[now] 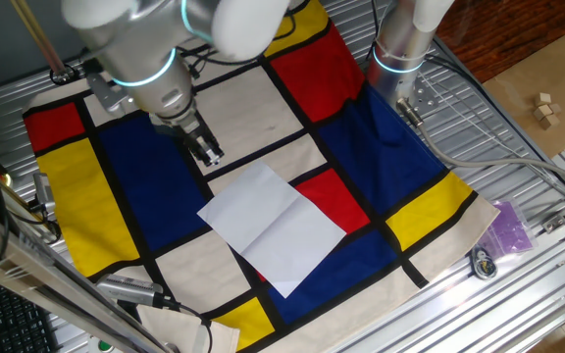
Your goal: Flip over and spread out the paper that is laid flat on the table
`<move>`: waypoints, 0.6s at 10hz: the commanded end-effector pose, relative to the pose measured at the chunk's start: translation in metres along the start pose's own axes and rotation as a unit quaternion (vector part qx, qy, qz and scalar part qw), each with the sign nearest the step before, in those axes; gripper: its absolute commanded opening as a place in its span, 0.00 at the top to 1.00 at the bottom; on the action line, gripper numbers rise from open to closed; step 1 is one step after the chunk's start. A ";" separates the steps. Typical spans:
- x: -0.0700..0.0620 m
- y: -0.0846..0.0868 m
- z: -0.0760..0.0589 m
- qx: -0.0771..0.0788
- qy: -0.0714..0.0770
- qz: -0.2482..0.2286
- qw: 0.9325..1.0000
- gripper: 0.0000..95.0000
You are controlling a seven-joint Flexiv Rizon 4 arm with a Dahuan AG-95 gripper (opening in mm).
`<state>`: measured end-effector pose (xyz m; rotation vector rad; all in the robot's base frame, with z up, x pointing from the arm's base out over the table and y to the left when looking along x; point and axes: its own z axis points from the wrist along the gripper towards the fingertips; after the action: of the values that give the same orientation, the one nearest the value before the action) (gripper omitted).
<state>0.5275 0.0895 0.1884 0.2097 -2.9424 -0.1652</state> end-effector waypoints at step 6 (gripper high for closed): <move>-0.020 -0.003 -0.007 -0.010 0.006 0.007 1.000 1.00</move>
<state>0.5484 0.0888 0.1909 0.1881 -2.9349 -0.1948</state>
